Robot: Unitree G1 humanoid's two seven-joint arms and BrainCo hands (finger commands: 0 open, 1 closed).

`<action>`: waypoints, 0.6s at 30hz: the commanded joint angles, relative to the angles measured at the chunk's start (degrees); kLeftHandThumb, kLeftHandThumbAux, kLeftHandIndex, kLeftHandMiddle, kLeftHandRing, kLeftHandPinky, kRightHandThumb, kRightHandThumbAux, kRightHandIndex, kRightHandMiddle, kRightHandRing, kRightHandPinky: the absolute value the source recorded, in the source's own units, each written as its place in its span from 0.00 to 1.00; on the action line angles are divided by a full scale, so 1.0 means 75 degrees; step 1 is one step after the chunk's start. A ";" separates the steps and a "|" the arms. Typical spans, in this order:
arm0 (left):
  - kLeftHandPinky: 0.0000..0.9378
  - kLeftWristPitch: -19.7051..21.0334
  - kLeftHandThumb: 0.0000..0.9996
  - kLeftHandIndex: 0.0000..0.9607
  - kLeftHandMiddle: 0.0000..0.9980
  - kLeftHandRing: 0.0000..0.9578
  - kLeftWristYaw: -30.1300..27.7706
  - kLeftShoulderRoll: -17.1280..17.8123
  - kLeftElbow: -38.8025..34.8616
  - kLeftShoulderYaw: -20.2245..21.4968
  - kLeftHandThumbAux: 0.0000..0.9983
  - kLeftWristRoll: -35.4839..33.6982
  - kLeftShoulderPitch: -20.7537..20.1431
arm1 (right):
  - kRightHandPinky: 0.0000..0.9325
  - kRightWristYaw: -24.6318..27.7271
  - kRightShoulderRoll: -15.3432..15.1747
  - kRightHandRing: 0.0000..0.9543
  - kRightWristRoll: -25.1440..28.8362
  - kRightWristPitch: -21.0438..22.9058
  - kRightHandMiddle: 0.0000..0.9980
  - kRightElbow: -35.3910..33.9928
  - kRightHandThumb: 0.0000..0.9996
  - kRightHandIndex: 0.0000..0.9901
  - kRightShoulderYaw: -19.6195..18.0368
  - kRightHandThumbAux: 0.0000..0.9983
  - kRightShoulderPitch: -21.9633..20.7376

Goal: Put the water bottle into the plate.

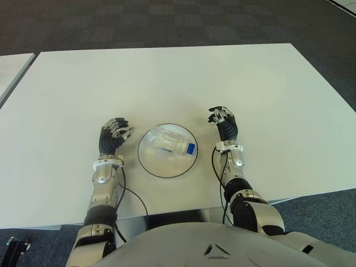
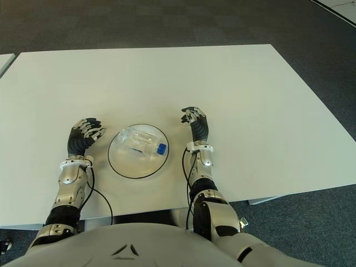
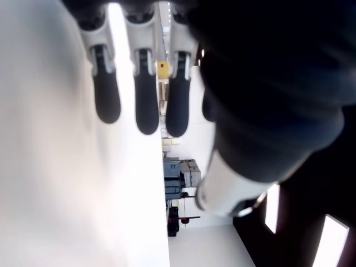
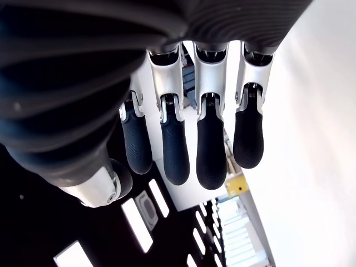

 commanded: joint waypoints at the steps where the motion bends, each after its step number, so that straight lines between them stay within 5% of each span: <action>1: 0.47 0.0475 0.22 0.35 0.38 0.41 -0.0237 0.0030 -0.0157 0.0022 0.93 -0.0160 0.0178 | 0.60 0.0031 0.0222 0.59 0.0103 0.0364 0.47 0.0247 0.84 0.43 -0.0070 0.69 0.0306; 4: 0.48 0.0593 0.25 0.35 0.38 0.42 -0.0240 0.0018 -0.0261 0.0033 0.92 -0.0178 0.0211 | 0.60 0.0029 0.0193 0.59 0.0059 0.0442 0.47 0.0192 0.84 0.43 -0.0042 0.69 0.0319; 5: 0.49 0.0627 0.41 0.38 0.40 0.43 -0.0225 0.0015 -0.0294 0.0039 0.85 -0.0175 0.0222 | 0.60 0.0021 0.0174 0.59 0.0029 0.0490 0.47 0.0156 0.84 0.43 -0.0018 0.69 0.0327; 8: 0.50 0.0679 0.61 0.42 0.42 0.45 -0.0174 0.0006 -0.0338 0.0052 0.76 -0.0142 0.0235 | 0.59 -0.0057 0.0111 0.59 -0.0102 0.0613 0.47 0.0064 0.84 0.42 0.0073 0.69 0.0358; 18: 0.54 0.0796 0.70 0.45 0.49 0.51 -0.0292 -0.0022 -0.0358 0.0083 0.72 -0.0301 0.0192 | 0.57 -0.0581 -0.0204 0.56 -0.0824 0.1157 0.47 -0.0509 0.84 0.43 0.0543 0.69 0.0568</action>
